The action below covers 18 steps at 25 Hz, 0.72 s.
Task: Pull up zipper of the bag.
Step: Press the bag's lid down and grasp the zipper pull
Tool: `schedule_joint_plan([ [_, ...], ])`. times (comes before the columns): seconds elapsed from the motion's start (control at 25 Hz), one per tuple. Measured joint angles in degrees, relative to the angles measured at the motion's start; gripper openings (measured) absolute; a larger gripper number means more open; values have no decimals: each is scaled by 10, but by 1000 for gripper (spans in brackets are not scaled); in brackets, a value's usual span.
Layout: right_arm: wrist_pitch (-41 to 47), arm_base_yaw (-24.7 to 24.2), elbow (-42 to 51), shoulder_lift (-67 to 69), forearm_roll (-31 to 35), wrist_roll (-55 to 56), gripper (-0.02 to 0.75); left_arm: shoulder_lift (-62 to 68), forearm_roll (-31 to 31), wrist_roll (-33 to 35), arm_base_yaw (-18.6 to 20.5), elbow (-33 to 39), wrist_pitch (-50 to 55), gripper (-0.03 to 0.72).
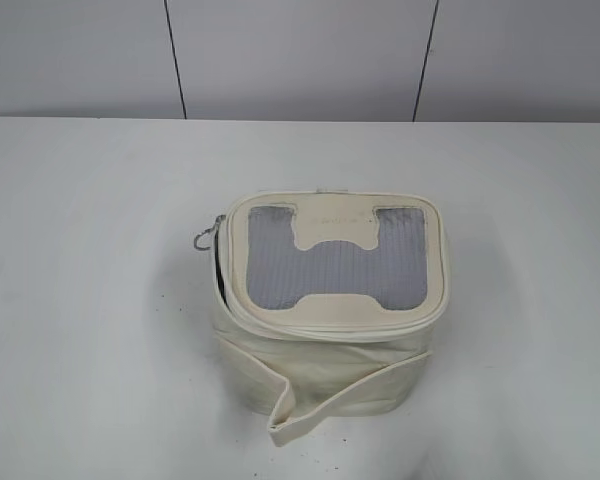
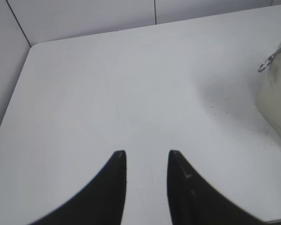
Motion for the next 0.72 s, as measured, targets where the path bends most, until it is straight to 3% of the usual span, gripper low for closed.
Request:
schedule_joint_plan([
  [0.44,-3,0,-1,11,13,10,553,16,-23,0,-27,0,0,239],
  [0.72,-104,7,-12,130,68,14,553,126,-54,0,-47,-10,-17,239],
])
